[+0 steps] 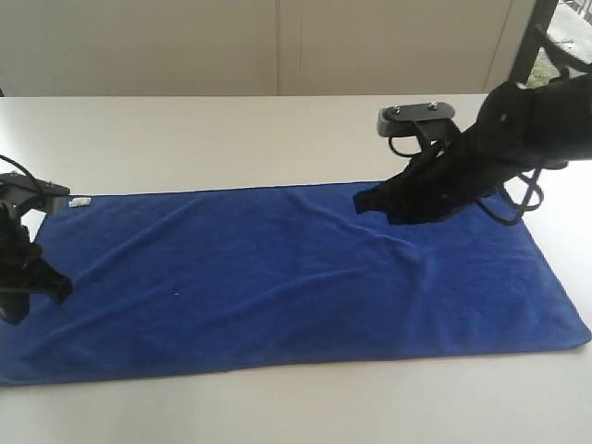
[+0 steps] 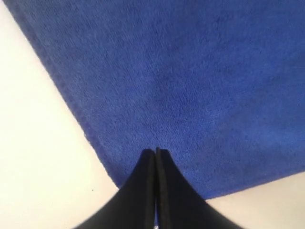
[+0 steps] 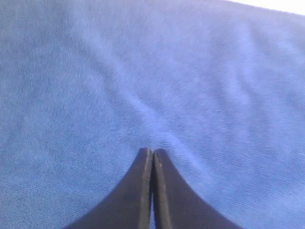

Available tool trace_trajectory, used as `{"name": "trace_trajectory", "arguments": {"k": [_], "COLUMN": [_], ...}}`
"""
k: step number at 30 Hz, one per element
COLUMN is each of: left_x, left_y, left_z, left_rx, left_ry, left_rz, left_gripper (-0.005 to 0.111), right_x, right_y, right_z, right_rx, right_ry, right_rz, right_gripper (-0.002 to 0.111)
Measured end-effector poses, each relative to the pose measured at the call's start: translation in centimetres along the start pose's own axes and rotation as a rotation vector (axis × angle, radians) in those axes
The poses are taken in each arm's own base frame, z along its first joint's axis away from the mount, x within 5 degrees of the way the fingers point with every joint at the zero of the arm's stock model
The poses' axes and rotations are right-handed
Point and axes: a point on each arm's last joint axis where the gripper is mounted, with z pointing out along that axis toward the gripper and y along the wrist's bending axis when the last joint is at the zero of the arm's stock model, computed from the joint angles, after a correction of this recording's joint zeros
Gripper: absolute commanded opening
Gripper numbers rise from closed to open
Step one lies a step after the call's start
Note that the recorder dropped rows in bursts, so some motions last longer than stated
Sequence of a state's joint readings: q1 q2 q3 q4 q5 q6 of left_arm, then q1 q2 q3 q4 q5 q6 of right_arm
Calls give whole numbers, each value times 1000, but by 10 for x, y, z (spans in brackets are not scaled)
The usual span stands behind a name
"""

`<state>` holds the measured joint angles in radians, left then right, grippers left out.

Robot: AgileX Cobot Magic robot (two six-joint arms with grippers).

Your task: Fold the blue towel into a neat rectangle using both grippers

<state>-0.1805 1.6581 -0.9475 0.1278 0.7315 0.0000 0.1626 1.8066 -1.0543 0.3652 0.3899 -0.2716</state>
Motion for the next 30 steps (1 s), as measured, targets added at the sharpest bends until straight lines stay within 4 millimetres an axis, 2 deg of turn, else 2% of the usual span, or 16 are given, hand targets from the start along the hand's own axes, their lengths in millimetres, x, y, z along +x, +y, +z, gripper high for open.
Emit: {"name": "trace_trajectory", "arguments": {"k": [6,13,19,23,30], "left_x": [0,9,42,70,117], "left_y": [-1,1,20,27,13], "left_z": [-24,-67,-102,-121,-146], "left_rx": [-7,-39,-72,-90,-92], "left_ry": [-148,-403,-553,-640,-808], "left_rz": [-17,-76,-228,-319,-366], "left_gripper": [0,0,0,0,0], "right_x": [0,4,14,21,29], "right_y": [-33,-72,-91,-93,-86], "right_z": [-23,-50,-78,-91,-118], "right_rx": [24,67,134,170,219], "right_ry": [25,47,-12,-77,-216], "right_rz": [104,180,195,193,149], "right_gripper": [0,0,0,0,0]}}
